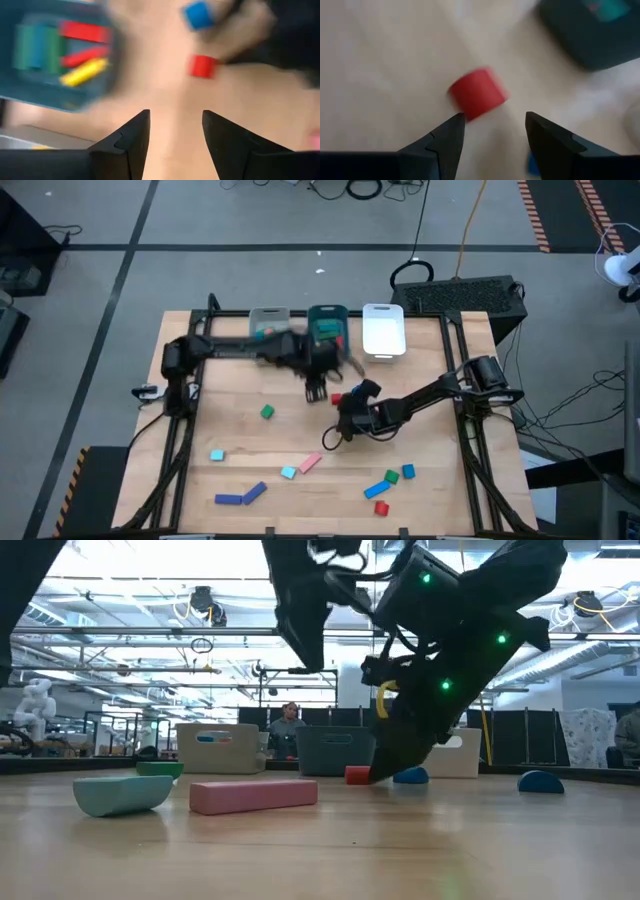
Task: Sort blocks by size
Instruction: Put the pink rectangle block into the blue bin
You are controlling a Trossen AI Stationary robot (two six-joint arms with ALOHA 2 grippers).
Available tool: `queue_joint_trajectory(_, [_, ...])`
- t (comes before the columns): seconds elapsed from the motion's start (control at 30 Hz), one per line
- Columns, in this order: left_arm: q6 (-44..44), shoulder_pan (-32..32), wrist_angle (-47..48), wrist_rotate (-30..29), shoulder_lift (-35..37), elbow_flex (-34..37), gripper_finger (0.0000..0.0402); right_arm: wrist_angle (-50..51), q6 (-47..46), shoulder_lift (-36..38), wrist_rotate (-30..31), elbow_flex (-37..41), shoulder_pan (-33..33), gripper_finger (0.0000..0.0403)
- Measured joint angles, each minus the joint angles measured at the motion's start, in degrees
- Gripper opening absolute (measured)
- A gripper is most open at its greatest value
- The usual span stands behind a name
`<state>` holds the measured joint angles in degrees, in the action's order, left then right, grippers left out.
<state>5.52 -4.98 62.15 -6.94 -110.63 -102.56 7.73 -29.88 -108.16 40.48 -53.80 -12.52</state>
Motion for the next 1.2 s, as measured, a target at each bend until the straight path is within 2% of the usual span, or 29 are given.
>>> queue_joint_trajectory(0.13, [10.03, 8.48, -0.43, -2.53, 0.00, 2.06, 0.0183, 2.30, -2.35, 0.04, 6.05, -0.13, -1.71, 0.0201])
queue_joint_trajectory(0.33, [22.67, 20.32, -6.18, -4.68, -0.02, 7.22, 0.0183, 6.10, -4.97, 0.09, 6.51, -0.13, -2.29, 0.0201])
queue_joint_trajectory(0.53, [36.62, 27.49, -15.12, -5.34, -0.65, 13.26, 0.0183, 6.45, -5.75, 0.15, 6.31, -0.15, -2.33, 0.0201])
queue_joint_trajectory(0.63, [41.85, 29.57, -20.43, -6.57, -1.56, 15.90, 0.0183, 6.34, -6.17, 0.15, 6.00, -0.24, -2.42, 0.0201])
queue_joint_trajectory(0.83, [47.81, 31.37, -21.76, -10.26, -5.39, 16.85, 0.0183, 6.49, -7.01, 0.25, 5.95, -0.26, -3.03, 0.0201])
queue_joint_trajectory(1.2, [49.96, 31.52, -23.02, -9.73, -12.11, 16.67, 0.0183, 6.45, -7.36, 0.26, 5.94, -0.31, -4.94, 0.0201])
